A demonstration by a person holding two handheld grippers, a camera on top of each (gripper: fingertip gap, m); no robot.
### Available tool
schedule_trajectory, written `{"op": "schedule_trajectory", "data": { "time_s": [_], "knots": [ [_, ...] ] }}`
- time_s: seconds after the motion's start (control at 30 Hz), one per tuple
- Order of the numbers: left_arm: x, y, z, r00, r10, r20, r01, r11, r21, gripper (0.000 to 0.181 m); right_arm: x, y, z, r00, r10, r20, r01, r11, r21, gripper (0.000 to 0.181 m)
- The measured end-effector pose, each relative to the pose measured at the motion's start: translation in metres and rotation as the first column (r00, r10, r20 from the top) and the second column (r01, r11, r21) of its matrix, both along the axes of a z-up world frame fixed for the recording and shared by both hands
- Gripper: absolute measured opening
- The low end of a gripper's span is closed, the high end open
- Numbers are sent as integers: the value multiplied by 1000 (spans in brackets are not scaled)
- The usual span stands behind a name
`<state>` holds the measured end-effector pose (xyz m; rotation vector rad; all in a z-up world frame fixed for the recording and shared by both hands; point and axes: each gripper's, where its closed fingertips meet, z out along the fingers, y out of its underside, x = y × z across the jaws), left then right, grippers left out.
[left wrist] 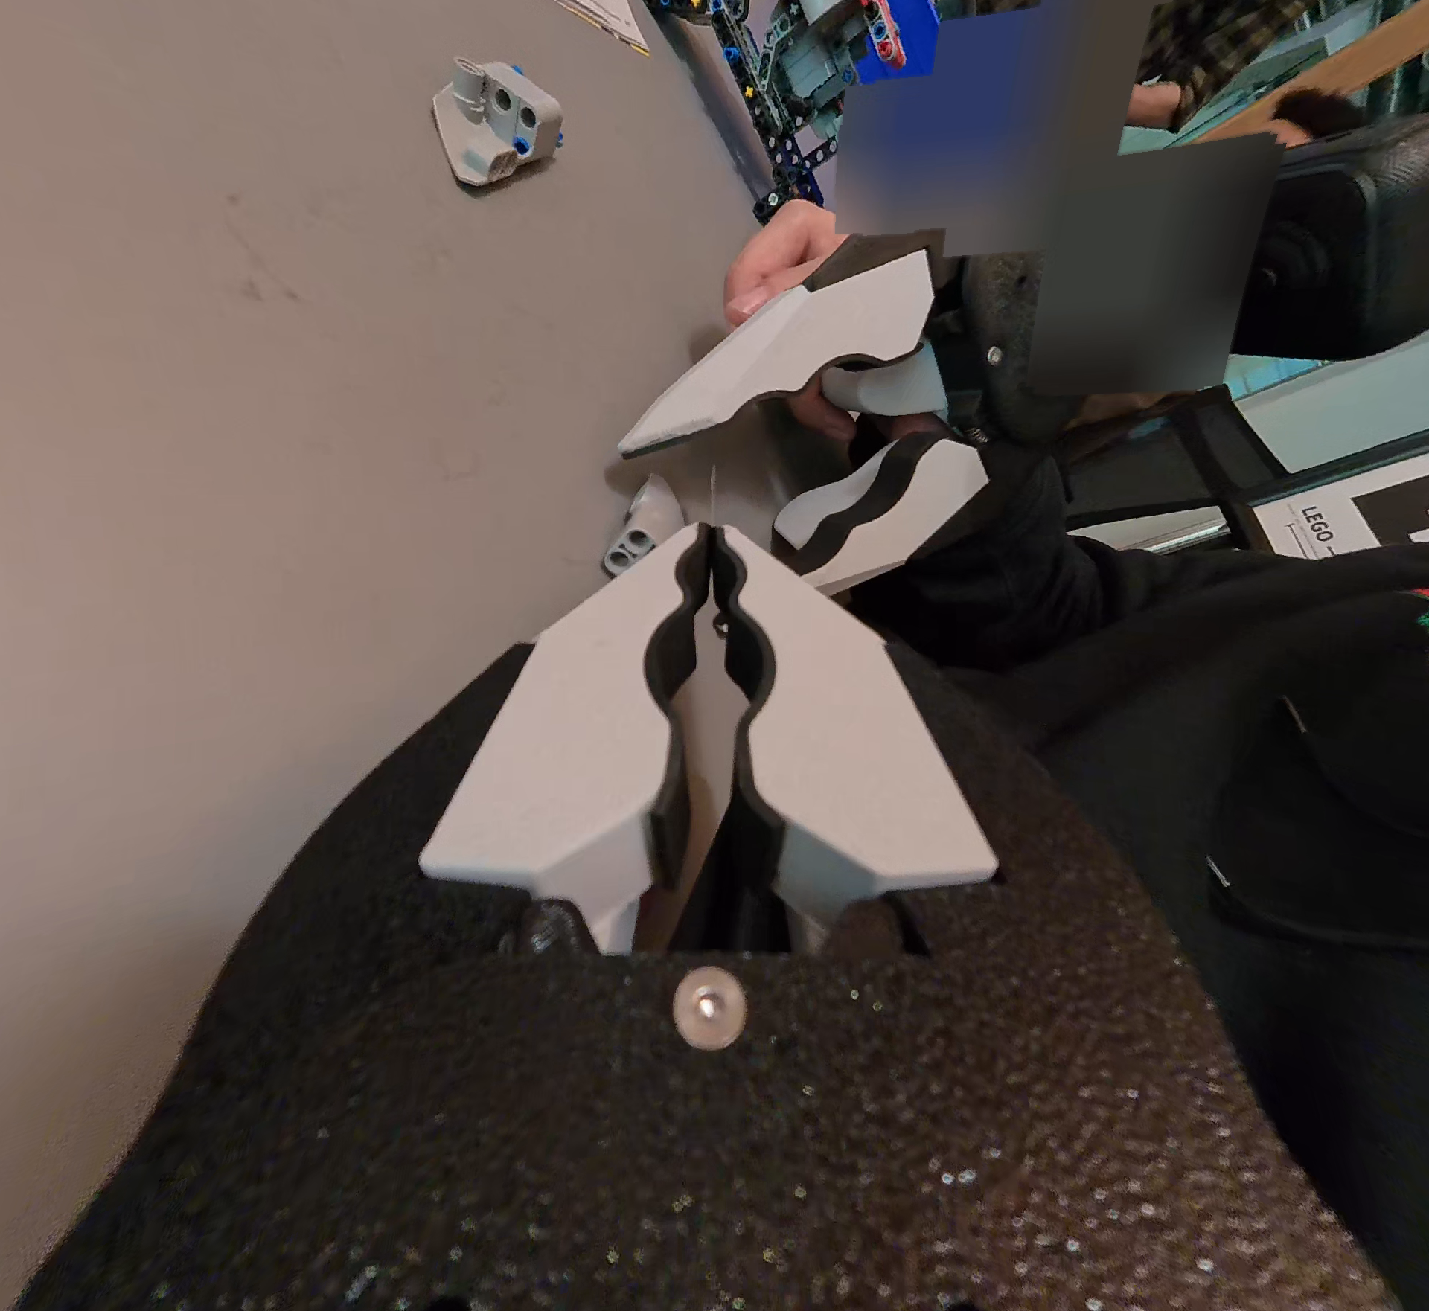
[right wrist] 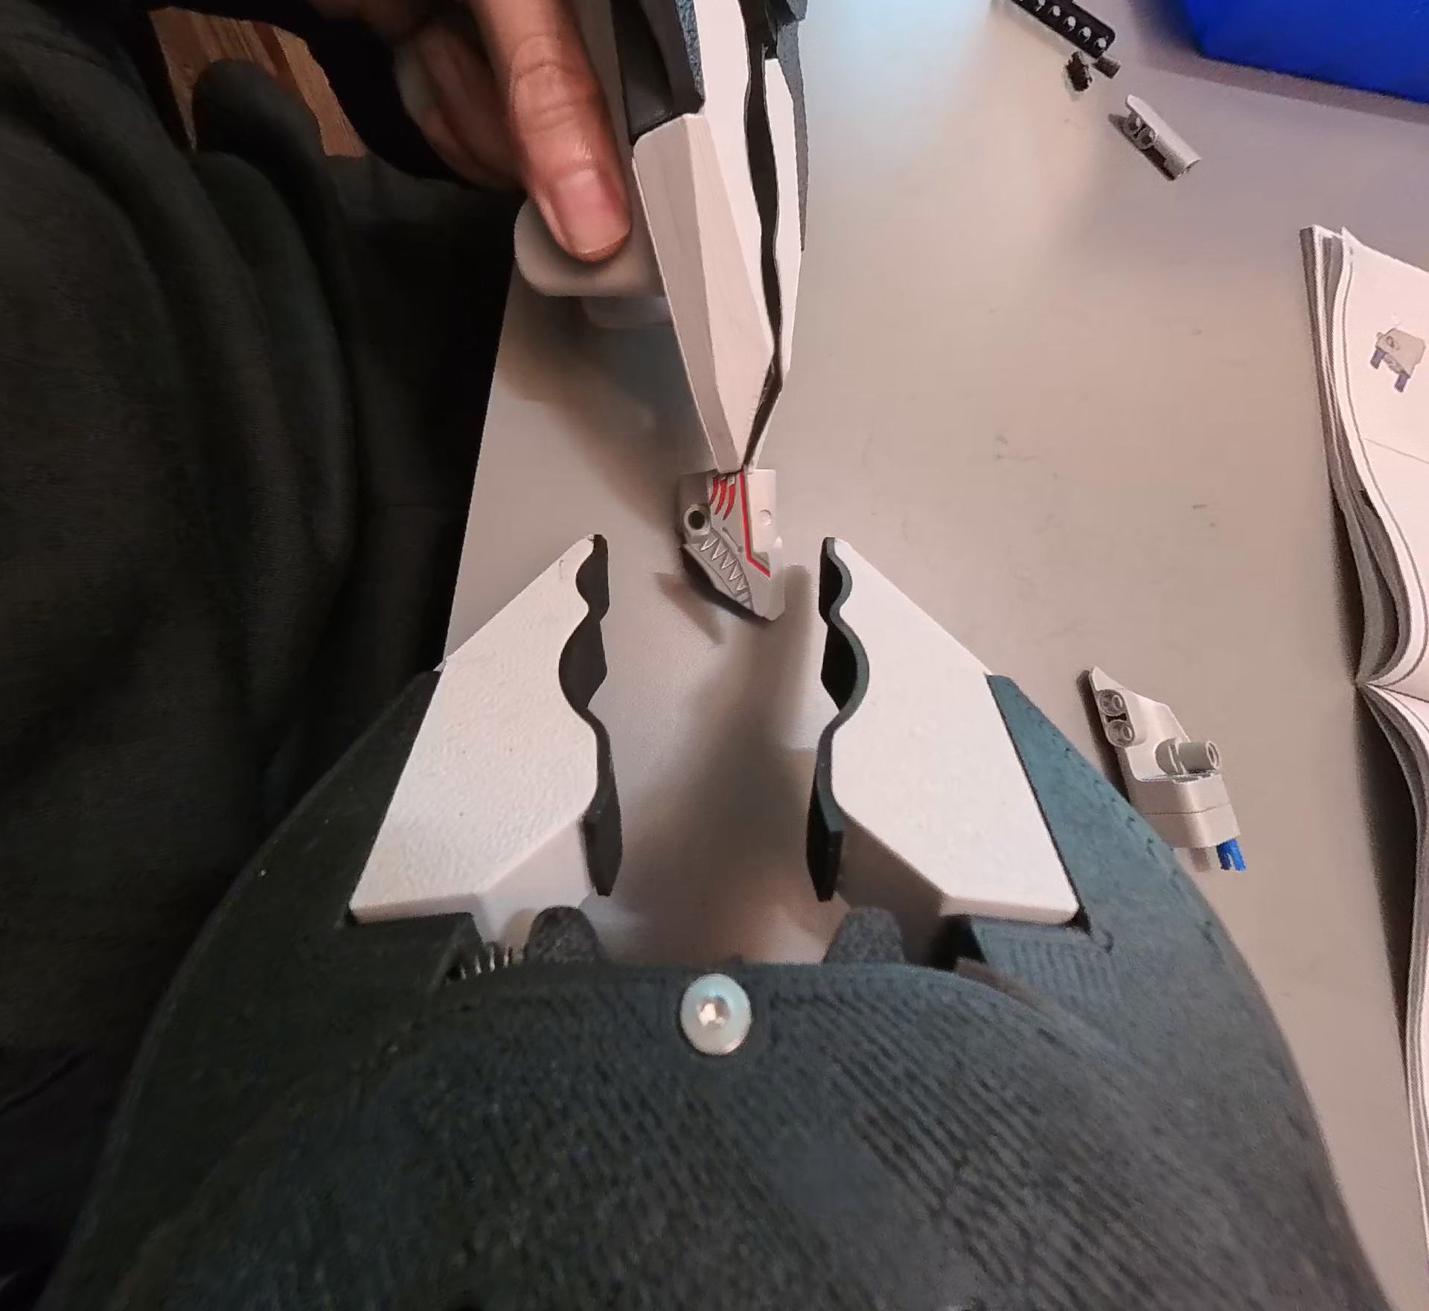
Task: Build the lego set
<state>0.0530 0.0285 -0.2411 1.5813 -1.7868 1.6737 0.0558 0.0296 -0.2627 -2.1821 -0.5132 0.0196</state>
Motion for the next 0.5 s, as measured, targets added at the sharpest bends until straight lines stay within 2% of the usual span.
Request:
{"op": "schedule_trajectory", "data": {
  "time_s": [0.03, 0.5],
  "knots": [
    [0, 1, 0, 1000, 4, -4, -4, 1000, -1, 0, 0, 0, 0, 1000, 0, 0, 0, 1000, 0, 53],
    [2, 5, -4, 999, 38, -21, -38, 999, 9, 0, 0, 0, 0, 1000, -2, -12, 2, 1000, -7, 55]
  ]
}}
